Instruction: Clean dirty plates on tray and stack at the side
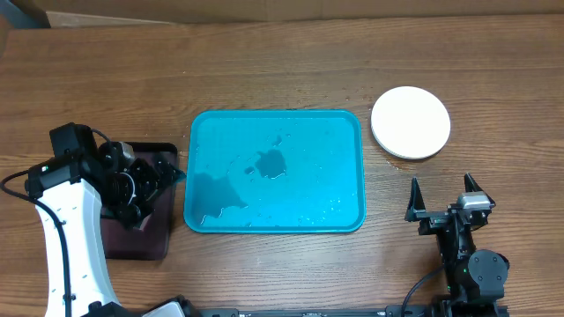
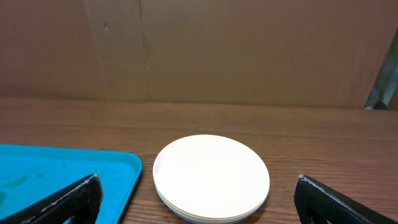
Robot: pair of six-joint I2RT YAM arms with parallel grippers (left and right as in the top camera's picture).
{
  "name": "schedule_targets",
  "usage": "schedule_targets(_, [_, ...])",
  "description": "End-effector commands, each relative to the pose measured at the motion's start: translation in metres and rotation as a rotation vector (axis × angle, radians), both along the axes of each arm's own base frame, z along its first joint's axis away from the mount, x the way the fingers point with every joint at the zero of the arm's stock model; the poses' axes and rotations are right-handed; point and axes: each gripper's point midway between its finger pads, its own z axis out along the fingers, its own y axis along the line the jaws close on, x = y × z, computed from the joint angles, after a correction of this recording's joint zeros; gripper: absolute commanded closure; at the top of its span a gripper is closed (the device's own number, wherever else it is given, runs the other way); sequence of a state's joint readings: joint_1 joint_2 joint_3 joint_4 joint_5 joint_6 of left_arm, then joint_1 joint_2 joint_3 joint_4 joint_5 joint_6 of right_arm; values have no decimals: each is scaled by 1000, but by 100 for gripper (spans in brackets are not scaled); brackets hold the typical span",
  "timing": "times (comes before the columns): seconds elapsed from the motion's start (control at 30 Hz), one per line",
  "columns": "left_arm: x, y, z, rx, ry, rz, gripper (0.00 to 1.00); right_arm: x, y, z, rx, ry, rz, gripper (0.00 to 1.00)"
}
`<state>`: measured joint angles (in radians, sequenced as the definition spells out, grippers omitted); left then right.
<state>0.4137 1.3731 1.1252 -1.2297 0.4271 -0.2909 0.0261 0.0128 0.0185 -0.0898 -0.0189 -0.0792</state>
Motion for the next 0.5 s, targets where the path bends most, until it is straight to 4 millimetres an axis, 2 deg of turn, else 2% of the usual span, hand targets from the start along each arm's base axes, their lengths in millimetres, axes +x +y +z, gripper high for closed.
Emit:
schedule_targets(0.0, [0, -2, -1, -6, -1, -17, 0, 0, -2, -1, -4, -5, -12, 0])
schedule_targets(0.27, [-6, 2, -5, 30, 25, -44, 0, 0, -2, -1, -4, -5, -12, 0])
schedule_targets(0.37, [-7, -1, -5, 48, -2, -130, 0, 0, -2, -1, -4, -5, -12, 0])
schedule_targets(0.47, [-1, -4, 1, 109, -106, -264, 0, 0, -2, -1, -4, -5, -12, 0])
